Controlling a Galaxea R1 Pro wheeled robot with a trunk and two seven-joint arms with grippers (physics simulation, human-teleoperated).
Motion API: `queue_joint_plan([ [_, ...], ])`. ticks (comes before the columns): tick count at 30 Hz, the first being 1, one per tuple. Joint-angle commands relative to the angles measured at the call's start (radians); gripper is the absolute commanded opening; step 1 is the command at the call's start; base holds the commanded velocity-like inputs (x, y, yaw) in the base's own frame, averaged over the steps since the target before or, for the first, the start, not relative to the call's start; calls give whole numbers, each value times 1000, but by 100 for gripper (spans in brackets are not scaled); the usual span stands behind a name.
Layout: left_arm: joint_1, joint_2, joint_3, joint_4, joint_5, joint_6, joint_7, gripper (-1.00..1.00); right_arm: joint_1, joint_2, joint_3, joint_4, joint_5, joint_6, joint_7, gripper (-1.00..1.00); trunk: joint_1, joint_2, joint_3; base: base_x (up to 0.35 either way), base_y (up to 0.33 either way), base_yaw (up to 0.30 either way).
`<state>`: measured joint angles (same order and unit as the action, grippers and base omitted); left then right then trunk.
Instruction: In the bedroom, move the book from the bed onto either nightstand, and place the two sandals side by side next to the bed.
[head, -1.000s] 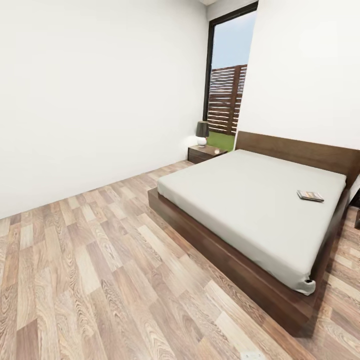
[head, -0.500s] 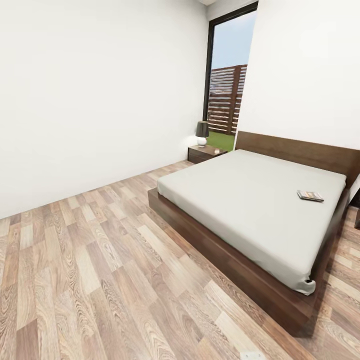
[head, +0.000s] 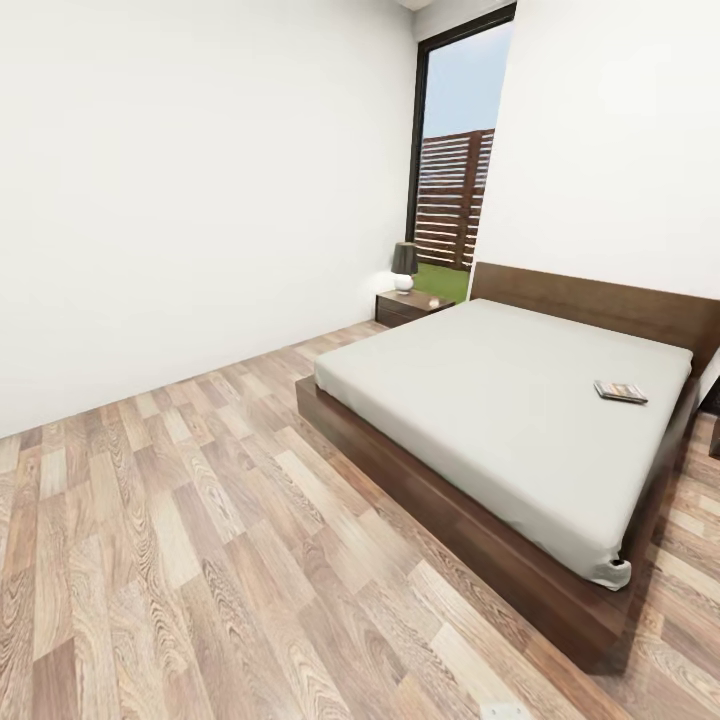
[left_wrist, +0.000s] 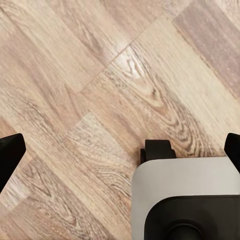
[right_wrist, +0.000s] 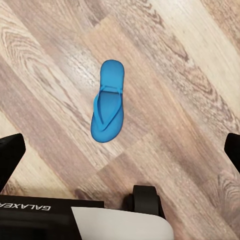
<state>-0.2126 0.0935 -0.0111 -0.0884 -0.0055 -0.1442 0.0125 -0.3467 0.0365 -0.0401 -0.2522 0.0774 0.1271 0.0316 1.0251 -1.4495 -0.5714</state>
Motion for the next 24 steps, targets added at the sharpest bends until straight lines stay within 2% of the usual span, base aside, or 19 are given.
queue_joint_plan([
  [1,-1,0,-1,1,-1,-4,1,100,0,0,-4,-3,8,6,3,100,0,0,-1,0,0,0],
  [24,-1,0,0,-6,0,-3,1,100,0,0,-5,-4,8,6,4,100,0,0,-1,0,0,0],
])
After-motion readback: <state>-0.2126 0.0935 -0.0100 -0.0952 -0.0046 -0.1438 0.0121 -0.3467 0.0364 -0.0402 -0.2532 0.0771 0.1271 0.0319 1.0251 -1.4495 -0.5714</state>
